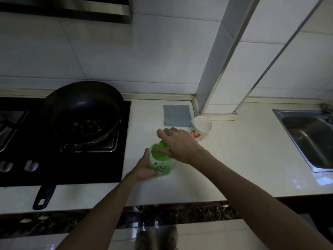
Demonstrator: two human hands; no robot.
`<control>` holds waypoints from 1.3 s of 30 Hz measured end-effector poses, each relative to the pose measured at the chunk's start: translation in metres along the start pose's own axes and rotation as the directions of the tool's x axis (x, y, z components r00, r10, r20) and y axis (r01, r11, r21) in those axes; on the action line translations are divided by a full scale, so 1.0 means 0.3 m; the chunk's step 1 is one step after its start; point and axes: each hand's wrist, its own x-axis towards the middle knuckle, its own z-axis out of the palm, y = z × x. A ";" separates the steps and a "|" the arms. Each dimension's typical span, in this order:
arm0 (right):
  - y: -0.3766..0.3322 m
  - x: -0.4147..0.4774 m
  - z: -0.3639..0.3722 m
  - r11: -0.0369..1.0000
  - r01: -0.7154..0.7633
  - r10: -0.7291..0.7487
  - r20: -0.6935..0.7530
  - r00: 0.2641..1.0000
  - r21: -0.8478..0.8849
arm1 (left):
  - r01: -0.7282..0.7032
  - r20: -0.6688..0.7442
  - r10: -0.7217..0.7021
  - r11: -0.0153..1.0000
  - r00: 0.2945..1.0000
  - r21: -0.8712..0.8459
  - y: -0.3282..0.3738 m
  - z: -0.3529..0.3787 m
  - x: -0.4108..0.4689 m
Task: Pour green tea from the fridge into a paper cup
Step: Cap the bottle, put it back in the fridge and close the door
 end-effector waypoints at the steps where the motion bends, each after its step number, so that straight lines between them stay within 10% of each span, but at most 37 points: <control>1: 0.009 -0.004 -0.003 0.999 0.045 -0.045 0.048 0.998 0.009 | -0.005 -0.003 0.005 1.000 1.000 0.007 -0.002 0.002 0.002; 7: 0.010 0.000 -0.001 0.994 0.077 -0.087 0.139 0.986 0.071 | -0.001 -0.021 0.001 1.000 1.000 0.020 -0.001 0.005 -0.004; 17: -0.073 0.033 0.054 0.938 -0.321 0.322 -0.015 0.947 -0.135 | -0.033 -0.025 0.034 0.999 0.999 0.034 -0.035 0.006 0.015; 21: -0.052 0.006 0.094 0.874 -0.473 0.479 -0.038 0.877 0.109 | -0.063 -0.006 0.064 0.997 0.998 0.031 -0.046 0.008 0.025; 26: 0.026 -0.079 0.172 0.735 -0.386 0.302 0.241 0.922 0.558 | -0.075 -0.023 0.075 0.997 0.997 0.026 -0.028 0.011 0.016; 39: 0.034 -0.079 0.231 0.569 -0.315 0.390 0.088 0.917 0.760 | -0.178 0.033 0.188 0.966 0.982 -0.187 0.006 -0.021 -0.010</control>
